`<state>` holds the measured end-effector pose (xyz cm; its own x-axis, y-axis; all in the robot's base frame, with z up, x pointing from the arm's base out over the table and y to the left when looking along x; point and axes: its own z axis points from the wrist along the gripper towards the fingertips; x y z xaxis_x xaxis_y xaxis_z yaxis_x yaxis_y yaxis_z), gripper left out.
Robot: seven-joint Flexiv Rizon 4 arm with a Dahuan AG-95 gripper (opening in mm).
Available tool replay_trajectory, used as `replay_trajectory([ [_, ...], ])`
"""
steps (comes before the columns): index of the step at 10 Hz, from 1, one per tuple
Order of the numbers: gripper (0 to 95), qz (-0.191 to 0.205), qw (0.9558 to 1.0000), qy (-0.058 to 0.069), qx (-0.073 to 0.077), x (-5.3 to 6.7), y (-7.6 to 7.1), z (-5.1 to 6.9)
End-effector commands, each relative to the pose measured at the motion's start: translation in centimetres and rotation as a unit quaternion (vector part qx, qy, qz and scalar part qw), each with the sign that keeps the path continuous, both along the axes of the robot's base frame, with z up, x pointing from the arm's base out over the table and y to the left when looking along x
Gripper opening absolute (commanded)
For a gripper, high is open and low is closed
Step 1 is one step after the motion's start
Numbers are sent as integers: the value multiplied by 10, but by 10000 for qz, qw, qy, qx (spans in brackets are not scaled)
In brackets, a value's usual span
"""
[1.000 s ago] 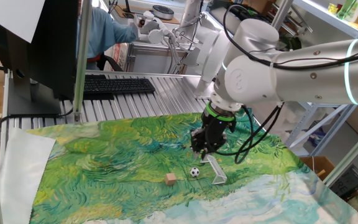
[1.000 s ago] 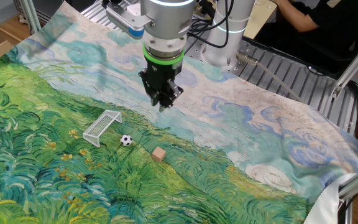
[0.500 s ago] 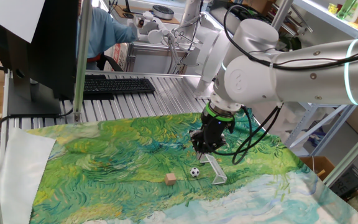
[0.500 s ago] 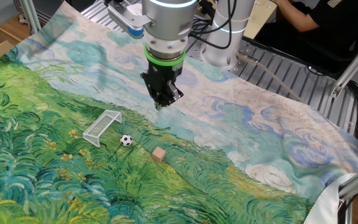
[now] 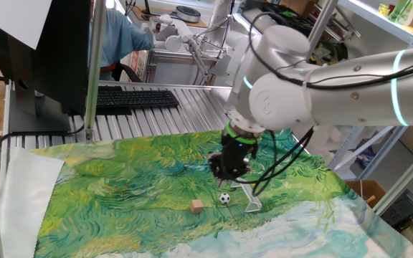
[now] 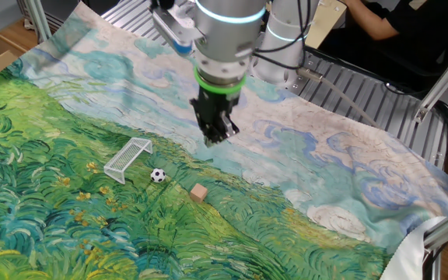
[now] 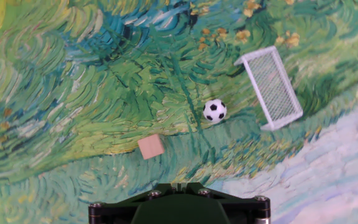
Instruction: Pick up the small block on the left and move it to the right
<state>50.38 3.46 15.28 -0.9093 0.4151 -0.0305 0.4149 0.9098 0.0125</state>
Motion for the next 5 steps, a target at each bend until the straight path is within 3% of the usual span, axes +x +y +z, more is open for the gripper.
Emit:
replay_trajectory([
  [1, 0, 146, 9999, 4, -15, 2, 1, -6],
  [5, 0, 779, 9969, 34, -86, 4, 3, -12],
])
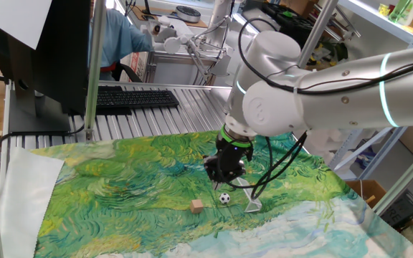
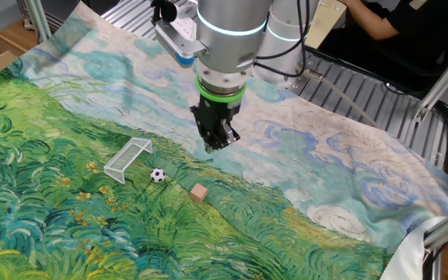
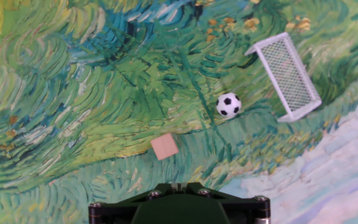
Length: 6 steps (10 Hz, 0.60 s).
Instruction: Pick up the small block on the left and move it to the right
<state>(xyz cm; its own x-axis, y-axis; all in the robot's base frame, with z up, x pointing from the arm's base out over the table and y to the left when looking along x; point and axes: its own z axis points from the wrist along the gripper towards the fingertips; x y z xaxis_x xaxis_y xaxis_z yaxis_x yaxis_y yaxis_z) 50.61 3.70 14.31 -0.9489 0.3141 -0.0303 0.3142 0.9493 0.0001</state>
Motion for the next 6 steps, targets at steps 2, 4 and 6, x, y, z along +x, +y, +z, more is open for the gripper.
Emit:
replay_trajectory([
  [2, 0, 374, 9993, 13, -64, 7, 1, -7],
  [4, 0, 412, 9991, 17, -66, 11, 1, -8],
  [6, 0, 388, 9992, 25, -69, 17, 0, -6],
])
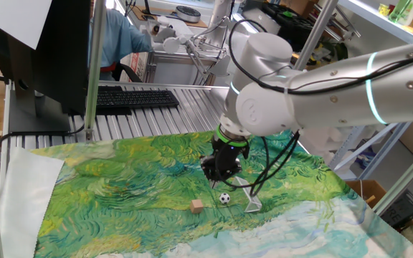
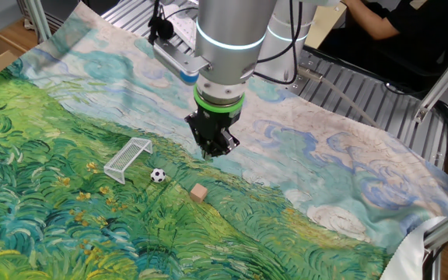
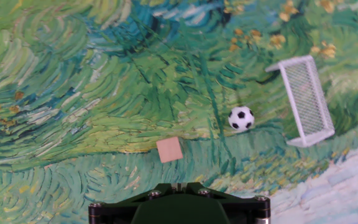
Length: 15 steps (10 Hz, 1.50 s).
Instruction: Pick up the small block on the left and move it to the right
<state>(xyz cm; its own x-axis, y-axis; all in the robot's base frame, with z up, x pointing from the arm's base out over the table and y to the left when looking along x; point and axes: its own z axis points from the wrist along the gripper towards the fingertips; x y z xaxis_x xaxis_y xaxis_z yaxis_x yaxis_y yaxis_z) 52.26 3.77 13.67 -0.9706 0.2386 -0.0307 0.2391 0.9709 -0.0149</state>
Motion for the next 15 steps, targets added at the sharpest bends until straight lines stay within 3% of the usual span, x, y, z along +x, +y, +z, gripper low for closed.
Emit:
replay_trajectory([
  [1, 0, 4, 10000, 8, 3, 1, -1, 1],
  [11, 0, 275, 9996, 6, 27, 19, -1, -10],
  [14, 0, 268, 9996, 0, 26, 23, 0, -21],
  [15, 0, 254, 9997, -10, 25, 24, 1, -29],
])
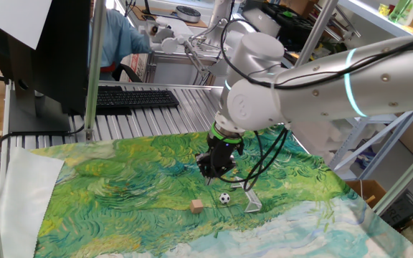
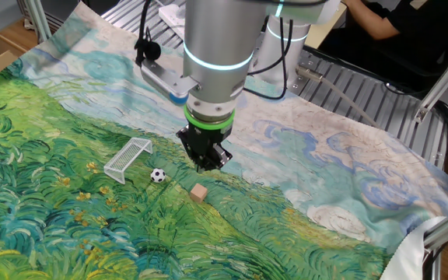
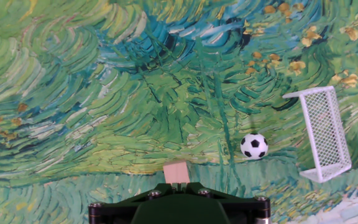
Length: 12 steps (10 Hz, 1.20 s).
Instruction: Pick up the small block on the left and move it to the right
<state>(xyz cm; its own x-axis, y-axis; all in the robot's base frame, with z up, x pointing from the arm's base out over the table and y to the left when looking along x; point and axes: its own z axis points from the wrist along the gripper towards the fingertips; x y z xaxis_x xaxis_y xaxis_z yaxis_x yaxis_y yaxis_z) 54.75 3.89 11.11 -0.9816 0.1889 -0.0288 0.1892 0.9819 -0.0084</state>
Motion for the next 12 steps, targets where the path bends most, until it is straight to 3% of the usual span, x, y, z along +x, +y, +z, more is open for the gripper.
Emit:
replay_trajectory([
  [1, 0, 12, 10000, -15, -1, -1, 0, -8],
  [5, 0, -9, 10000, -42, 0, 0, 2, -33],
  [8, 0, -4, 10000, -47, -1, 2, 3, -44],
  [12, 0, -45, 10000, -45, -7, 3, 3, -48],
])
